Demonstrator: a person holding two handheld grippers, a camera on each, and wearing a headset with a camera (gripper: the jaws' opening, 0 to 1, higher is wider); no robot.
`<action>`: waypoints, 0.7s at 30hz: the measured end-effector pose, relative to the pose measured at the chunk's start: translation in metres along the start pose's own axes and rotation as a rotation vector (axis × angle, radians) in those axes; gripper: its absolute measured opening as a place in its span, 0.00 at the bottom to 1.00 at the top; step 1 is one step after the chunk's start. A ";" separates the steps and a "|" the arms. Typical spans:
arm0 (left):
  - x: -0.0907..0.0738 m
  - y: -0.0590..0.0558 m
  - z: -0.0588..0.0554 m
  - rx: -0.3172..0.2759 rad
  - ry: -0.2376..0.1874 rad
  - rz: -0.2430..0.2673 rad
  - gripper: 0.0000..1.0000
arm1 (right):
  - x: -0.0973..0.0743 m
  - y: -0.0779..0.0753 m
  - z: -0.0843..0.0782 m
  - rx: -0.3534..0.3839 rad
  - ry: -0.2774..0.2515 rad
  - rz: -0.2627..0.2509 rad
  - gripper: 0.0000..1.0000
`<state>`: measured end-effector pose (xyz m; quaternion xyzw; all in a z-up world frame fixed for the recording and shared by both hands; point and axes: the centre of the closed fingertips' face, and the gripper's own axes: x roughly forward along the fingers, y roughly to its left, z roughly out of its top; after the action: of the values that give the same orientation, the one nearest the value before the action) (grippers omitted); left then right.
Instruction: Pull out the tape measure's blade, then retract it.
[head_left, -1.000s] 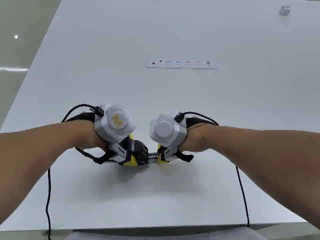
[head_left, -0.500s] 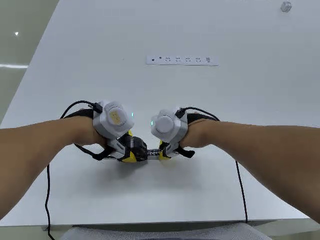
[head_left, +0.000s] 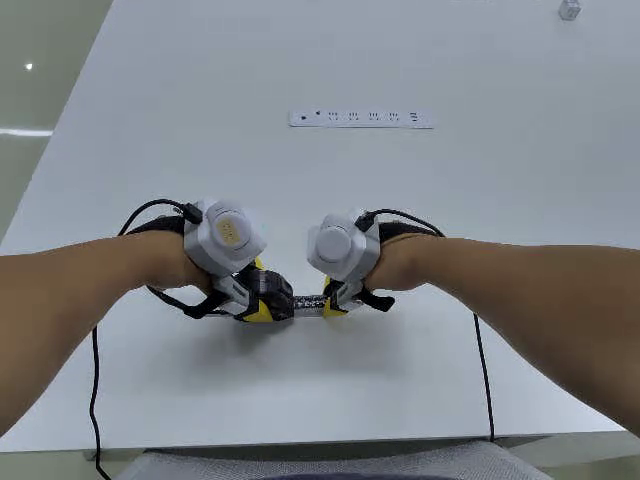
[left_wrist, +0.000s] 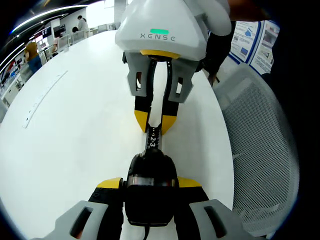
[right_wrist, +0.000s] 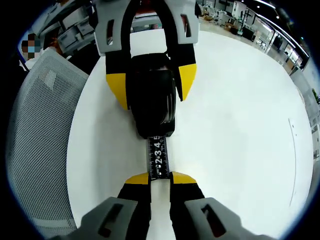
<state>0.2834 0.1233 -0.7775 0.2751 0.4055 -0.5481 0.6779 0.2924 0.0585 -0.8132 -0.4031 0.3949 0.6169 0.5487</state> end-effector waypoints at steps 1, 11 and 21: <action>0.000 0.000 0.000 0.000 0.000 0.000 0.36 | 0.000 0.000 -0.001 0.001 0.001 0.000 0.12; 0.001 0.001 -0.001 0.003 -0.001 0.003 0.36 | -0.002 0.001 -0.005 0.004 0.006 -0.003 0.12; 0.001 0.000 0.001 0.003 -0.004 0.007 0.36 | -0.004 0.001 -0.010 0.007 0.005 -0.007 0.12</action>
<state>0.2839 0.1222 -0.7784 0.2764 0.4024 -0.5466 0.6804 0.2927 0.0472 -0.8128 -0.4039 0.3969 0.6127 0.5513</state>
